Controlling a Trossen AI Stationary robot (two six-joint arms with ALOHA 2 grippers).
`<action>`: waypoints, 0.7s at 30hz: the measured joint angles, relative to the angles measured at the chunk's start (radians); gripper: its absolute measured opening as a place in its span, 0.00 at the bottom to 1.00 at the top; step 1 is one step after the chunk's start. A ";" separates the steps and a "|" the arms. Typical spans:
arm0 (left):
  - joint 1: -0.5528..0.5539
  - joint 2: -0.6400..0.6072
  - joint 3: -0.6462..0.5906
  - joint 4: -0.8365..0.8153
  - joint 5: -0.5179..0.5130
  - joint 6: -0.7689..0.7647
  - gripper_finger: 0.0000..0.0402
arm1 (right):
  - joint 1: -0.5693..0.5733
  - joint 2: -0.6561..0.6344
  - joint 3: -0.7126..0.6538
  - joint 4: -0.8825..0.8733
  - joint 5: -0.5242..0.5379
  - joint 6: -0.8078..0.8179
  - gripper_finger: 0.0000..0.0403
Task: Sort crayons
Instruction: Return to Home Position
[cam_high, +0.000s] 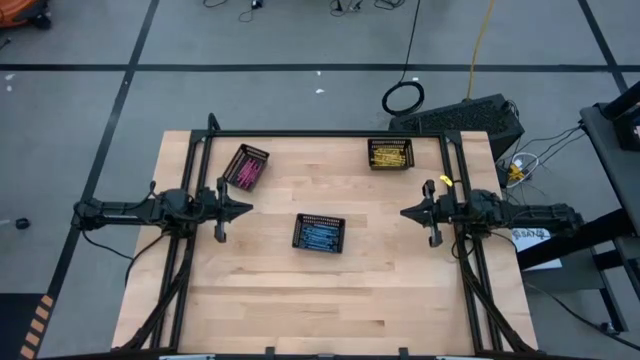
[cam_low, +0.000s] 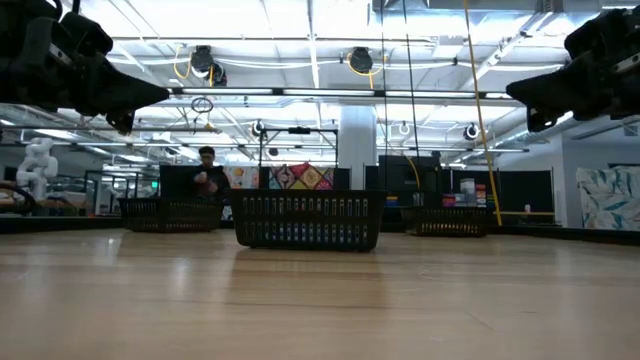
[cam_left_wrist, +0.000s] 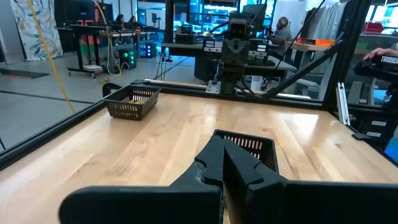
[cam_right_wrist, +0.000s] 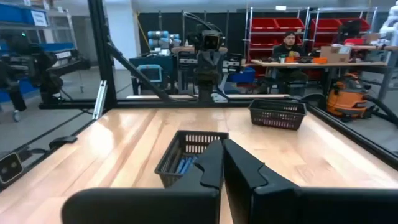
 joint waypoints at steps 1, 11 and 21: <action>0.000 0.000 0.000 0.000 0.000 0.000 0.00 | -0.005 0.000 0.000 0.000 0.000 -0.004 0.00; 0.000 0.000 0.000 0.001 0.000 0.000 0.00 | -0.065 0.000 0.000 0.003 0.000 -0.006 0.00; 0.000 0.000 0.000 0.001 0.001 0.000 0.00 | -0.153 0.000 0.000 0.005 0.000 -0.006 0.00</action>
